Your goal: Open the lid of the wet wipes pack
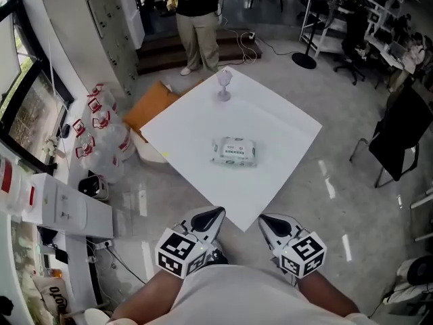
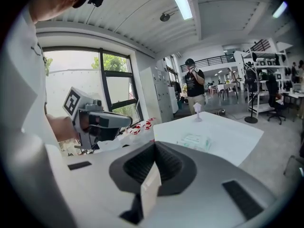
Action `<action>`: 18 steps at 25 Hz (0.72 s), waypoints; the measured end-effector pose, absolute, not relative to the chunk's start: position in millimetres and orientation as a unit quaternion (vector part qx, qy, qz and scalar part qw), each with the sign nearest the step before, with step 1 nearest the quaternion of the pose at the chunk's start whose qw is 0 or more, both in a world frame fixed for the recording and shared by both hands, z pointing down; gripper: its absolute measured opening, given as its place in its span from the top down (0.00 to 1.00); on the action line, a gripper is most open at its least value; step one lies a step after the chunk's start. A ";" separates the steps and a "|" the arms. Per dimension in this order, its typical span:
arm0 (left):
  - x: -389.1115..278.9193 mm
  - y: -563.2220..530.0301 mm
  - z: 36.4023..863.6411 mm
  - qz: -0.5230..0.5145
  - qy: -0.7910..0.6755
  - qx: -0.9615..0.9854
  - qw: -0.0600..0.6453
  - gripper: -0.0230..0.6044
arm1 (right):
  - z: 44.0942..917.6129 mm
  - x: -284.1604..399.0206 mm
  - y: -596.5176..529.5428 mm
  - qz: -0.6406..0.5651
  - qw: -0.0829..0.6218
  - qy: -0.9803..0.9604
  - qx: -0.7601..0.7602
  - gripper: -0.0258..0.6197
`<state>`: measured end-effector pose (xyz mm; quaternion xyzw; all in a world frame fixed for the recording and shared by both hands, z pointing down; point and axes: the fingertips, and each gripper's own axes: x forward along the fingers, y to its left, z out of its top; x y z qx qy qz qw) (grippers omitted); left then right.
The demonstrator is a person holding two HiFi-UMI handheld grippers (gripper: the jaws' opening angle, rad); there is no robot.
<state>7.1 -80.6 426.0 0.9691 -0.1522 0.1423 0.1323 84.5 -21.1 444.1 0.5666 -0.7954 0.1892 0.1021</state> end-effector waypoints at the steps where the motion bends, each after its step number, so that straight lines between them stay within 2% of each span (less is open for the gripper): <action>1: 7.6 -90.7 426.5 0.142 -0.150 0.970 0.132 0.95 | 444.1 85.0 -30.6 0.188 0.104 -0.794 0.569 0.95; 18: 13.6 -175.3 446.6 0.153 -0.118 0.972 0.135 0.95 | 453.3 96.8 -111.0 0.203 0.118 -0.770 0.593 0.95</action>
